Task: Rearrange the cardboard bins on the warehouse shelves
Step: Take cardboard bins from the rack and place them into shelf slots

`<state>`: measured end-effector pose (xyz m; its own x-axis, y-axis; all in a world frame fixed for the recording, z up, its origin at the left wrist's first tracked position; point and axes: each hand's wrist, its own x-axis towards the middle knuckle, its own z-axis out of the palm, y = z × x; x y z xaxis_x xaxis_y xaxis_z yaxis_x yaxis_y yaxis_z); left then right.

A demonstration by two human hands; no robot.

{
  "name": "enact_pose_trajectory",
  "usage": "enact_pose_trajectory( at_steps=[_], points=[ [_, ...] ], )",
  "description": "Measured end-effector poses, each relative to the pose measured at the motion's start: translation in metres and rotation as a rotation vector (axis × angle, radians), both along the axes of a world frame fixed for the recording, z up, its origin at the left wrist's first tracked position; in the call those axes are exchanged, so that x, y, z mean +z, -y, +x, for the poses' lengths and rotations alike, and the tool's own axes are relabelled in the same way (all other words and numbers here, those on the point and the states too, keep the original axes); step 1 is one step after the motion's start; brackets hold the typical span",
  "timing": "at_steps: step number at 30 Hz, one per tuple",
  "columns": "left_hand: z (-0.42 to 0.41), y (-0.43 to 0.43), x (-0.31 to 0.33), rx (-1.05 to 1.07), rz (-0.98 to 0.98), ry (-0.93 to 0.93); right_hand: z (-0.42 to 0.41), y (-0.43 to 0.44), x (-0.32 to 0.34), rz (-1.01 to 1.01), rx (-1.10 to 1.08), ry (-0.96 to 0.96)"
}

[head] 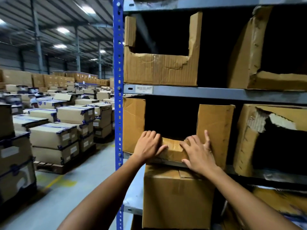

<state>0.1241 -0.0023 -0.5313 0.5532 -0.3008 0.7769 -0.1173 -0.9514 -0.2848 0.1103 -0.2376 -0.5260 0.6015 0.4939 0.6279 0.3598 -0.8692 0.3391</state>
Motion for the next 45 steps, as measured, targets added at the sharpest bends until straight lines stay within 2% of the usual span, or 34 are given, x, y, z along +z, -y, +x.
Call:
enact_pose_trajectory(
  at_steps=[7,15,22,31,34,37,40,45],
  points=[
    [0.029,0.002,0.008,0.001,-0.049,-0.032,0.035,-0.003,-0.002,0.027,0.005,0.002],
    [0.036,0.004,0.006,0.047,-0.034,0.058,0.029,-0.007,-0.001,0.107,0.047,0.113],
    [0.043,0.007,0.009,0.048,-0.045,0.093,0.032,-0.006,0.0,0.123,0.048,0.064],
    [0.027,0.011,-0.003,0.008,-0.092,0.02,0.019,-0.004,0.002,0.119,0.044,0.009],
    [0.016,0.011,-0.009,-0.07,-0.101,0.035,0.005,0.0,0.001,0.141,0.086,-0.026],
    [0.001,0.024,-0.004,-0.184,-0.131,0.093,-0.015,0.008,0.005,0.266,0.201,0.015],
    [-0.017,0.057,0.012,-0.283,-0.134,0.118,-0.038,0.022,0.016,0.413,0.294,0.068],
    [-0.047,0.133,0.034,-0.499,-0.214,0.18,-0.083,0.057,0.029,0.506,0.317,0.147]
  ],
)
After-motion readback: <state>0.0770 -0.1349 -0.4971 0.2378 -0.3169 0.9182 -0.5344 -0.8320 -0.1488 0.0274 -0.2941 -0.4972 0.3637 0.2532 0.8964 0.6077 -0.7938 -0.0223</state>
